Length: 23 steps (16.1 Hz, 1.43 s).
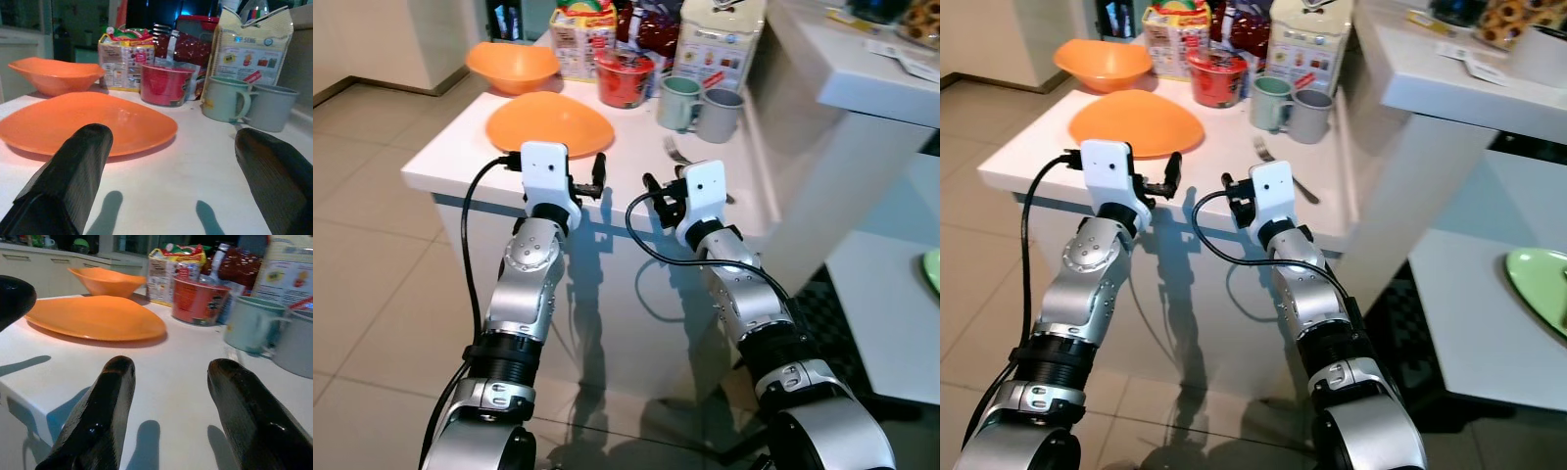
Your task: Setting the table
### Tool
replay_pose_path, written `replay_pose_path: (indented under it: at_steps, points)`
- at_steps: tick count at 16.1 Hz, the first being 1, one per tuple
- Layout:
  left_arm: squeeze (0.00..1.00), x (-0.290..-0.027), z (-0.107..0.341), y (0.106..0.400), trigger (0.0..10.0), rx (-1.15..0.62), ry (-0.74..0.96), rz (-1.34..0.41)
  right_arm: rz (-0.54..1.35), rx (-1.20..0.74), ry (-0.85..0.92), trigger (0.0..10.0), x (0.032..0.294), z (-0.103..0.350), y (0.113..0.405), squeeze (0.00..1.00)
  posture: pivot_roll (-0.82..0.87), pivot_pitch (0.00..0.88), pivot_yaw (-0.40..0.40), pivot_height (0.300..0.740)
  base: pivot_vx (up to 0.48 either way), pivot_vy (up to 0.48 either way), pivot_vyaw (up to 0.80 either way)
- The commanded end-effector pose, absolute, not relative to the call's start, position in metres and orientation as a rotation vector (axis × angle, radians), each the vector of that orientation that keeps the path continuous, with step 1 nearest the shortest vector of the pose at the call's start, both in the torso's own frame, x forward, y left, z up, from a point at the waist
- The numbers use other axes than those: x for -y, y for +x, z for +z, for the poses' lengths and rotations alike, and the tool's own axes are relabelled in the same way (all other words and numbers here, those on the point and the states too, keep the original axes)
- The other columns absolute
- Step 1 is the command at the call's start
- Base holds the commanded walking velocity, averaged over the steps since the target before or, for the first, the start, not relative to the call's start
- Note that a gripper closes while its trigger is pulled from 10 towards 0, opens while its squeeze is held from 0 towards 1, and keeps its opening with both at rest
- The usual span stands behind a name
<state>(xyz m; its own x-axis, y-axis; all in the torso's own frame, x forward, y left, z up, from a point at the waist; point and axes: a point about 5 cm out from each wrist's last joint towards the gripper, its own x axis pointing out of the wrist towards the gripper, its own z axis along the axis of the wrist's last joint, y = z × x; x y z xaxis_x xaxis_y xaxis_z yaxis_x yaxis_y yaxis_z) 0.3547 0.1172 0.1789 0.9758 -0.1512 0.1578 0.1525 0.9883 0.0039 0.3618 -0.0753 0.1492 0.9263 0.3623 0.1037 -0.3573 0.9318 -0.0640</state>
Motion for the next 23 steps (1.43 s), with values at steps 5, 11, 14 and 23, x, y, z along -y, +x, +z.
replay_pose_path:
  at_steps: [5,11,14,23]
  points:
    - [0.00,-0.1147,0.1835,0.3581,10.0,0.158,0.008,-0.163,0.361,0.135,-0.044,10.0,0.0757,0.1549,0.3638,0.00,0.09,0.000,-0.090,0.740,0.000,0.346,0.00]
    - [0.00,-0.1141,0.1826,0.3581,10.0,0.157,0.016,-0.164,0.362,0.133,-0.047,10.0,0.0763,0.1542,0.3637,0.00,0.08,0.000,-0.095,0.740,0.000,0.054,0.00]
    - [0.00,-0.1135,0.1817,0.3576,10.0,0.156,0.018,-0.164,0.365,0.135,-0.049,10.0,0.0762,0.1545,0.3636,0.00,0.08,0.000,-0.098,0.740,0.000,0.000,0.00]
    - [0.00,-0.1111,0.1812,0.3570,10.0,0.155,0.016,-0.173,0.370,0.133,-0.050,10.0,0.0750,0.1538,0.3637,0.00,0.09,0.000,-0.103,0.740,0.000,0.000,0.00]
